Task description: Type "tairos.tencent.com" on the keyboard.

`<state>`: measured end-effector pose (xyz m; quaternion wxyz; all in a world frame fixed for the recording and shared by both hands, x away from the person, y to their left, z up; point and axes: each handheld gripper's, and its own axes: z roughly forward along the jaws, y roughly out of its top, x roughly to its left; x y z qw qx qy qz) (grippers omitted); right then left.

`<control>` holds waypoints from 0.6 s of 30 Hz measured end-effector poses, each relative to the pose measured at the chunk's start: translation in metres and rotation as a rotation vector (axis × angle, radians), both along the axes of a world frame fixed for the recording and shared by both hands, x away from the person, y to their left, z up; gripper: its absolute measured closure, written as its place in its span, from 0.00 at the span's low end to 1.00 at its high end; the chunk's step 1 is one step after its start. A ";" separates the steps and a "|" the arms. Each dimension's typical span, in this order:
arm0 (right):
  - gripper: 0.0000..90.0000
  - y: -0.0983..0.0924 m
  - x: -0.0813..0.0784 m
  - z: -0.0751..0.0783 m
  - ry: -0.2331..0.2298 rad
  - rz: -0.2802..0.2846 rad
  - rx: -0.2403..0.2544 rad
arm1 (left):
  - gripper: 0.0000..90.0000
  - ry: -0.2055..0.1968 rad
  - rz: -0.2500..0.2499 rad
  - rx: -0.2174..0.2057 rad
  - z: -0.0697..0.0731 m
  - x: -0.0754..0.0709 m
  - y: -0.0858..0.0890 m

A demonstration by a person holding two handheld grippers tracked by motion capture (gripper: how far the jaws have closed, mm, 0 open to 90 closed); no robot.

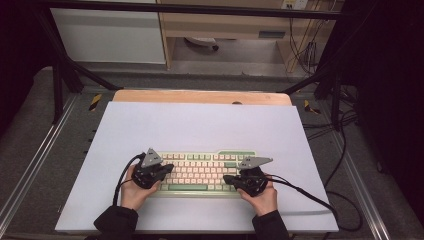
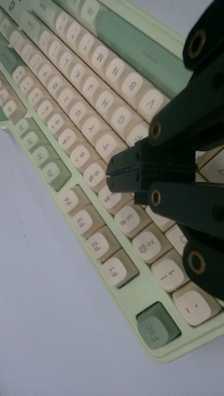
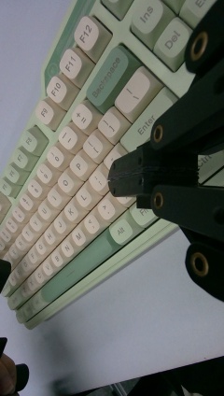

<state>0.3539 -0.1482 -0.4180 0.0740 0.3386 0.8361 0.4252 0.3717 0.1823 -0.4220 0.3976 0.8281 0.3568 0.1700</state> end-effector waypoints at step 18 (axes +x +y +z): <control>1.00 0.000 0.000 -0.001 0.000 0.000 -0.001 | 1.00 0.006 0.005 0.018 -0.008 0.006 -0.004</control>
